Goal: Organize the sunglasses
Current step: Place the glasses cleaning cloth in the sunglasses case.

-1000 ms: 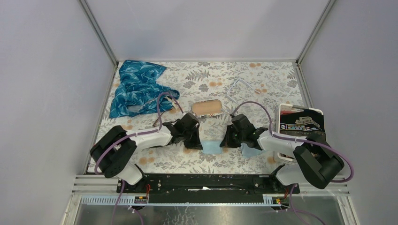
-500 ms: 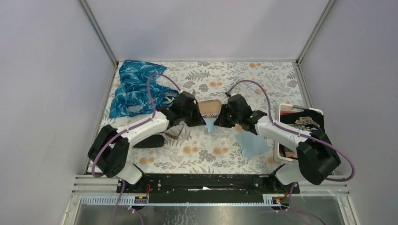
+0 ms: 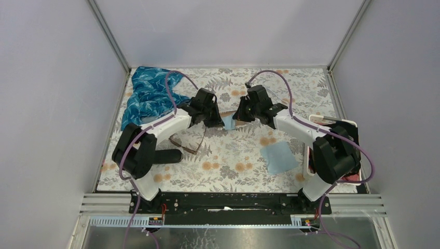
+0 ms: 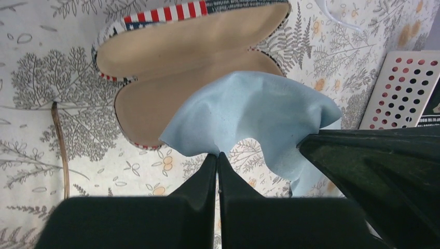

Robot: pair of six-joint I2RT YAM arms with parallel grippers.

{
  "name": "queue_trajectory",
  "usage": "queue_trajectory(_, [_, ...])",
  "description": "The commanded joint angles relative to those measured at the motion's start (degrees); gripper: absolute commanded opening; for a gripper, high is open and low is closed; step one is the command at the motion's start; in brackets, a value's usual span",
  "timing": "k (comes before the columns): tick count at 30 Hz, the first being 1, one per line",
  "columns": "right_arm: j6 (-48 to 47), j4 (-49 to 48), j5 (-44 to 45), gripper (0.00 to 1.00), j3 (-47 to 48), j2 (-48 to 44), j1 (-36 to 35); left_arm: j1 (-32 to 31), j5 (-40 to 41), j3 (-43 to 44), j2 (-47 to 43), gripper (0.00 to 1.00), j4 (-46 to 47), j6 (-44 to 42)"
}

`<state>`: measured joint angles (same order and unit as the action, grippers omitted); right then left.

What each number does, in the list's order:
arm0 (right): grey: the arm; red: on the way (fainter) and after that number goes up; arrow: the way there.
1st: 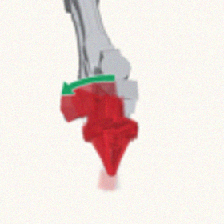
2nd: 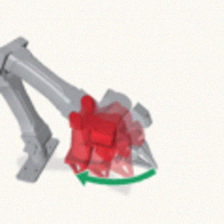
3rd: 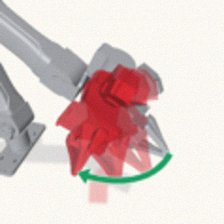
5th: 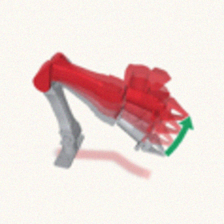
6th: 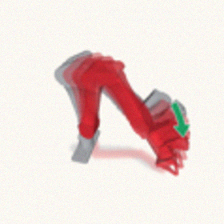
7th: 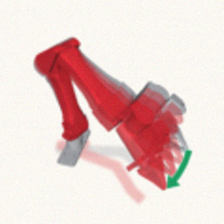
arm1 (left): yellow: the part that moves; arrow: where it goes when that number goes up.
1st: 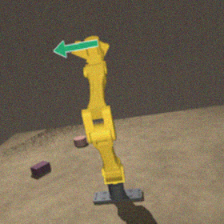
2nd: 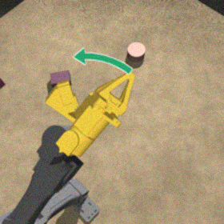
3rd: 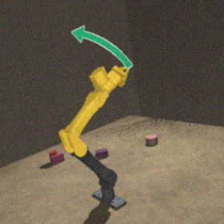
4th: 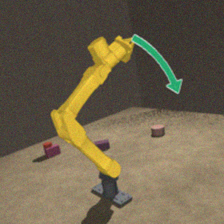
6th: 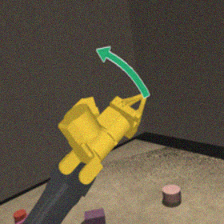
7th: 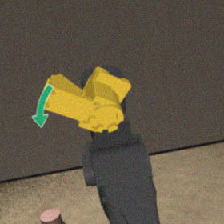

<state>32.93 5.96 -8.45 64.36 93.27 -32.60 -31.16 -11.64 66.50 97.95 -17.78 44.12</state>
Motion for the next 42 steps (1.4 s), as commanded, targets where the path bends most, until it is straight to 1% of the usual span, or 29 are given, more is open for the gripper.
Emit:
queue_trajectory(1, [-1.99, 1.55, 0.16, 0.0, 4.25, 3.11, 1.21, 1.45, -1.88, 2.56, 2.0, 0.0, -0.55, -2.14])
queue_trajectory(11, [-2.88, 1.82, -1.56, 0.0, 6.03, 7.78, 2.87, 3.52, -4.11, 3.78, 6.79, 0.0, -0.17, -2.96])
queue_trajectory(19, [-5.02, 3.05, -1.7, 0.0, 6.06, 9.51, 4.11, 4.3, -4.14, 3.43, 8.87, 0.0, 0.0, -3.6])
queue_trajectory(35, [-5.91, 3.49, -1.31, 0.0, 2.34, 8.96, 4.39, 4.35, -5.1, 1.44, 10.27, 0.0, 1.69, -3.58])
queue_trajectory(42, [-5.72, 2.95, -1.01, 0.0, 0.16, 8.16, 4.4, 4.36, -4.3, 2.13, 10.48, 0.0, 0.61, -5.68])
